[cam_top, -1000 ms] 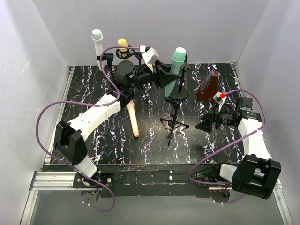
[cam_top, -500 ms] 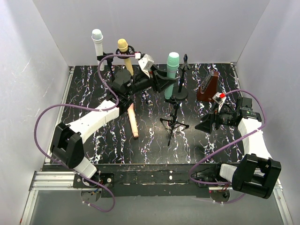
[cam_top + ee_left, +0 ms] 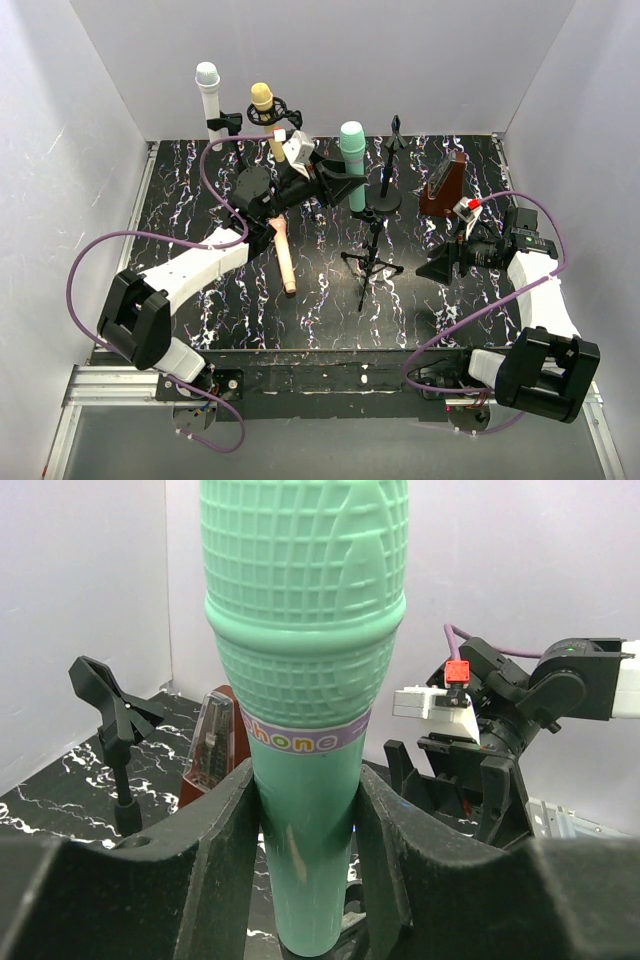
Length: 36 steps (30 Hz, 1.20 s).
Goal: Attach the microphones to the stand
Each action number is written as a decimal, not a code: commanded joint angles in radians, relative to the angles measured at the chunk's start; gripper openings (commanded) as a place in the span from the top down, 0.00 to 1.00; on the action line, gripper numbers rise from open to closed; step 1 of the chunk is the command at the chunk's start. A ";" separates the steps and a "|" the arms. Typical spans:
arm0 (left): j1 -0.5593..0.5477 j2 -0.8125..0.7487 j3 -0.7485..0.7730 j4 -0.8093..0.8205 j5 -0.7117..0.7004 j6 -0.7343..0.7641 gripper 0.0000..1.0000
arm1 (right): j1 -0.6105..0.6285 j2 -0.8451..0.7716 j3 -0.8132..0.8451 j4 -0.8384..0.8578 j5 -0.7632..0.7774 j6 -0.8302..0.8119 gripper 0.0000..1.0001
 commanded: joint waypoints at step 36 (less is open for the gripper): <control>-0.007 0.027 -0.061 -0.322 -0.072 -0.036 0.47 | -0.006 0.006 0.037 -0.024 -0.023 -0.025 0.09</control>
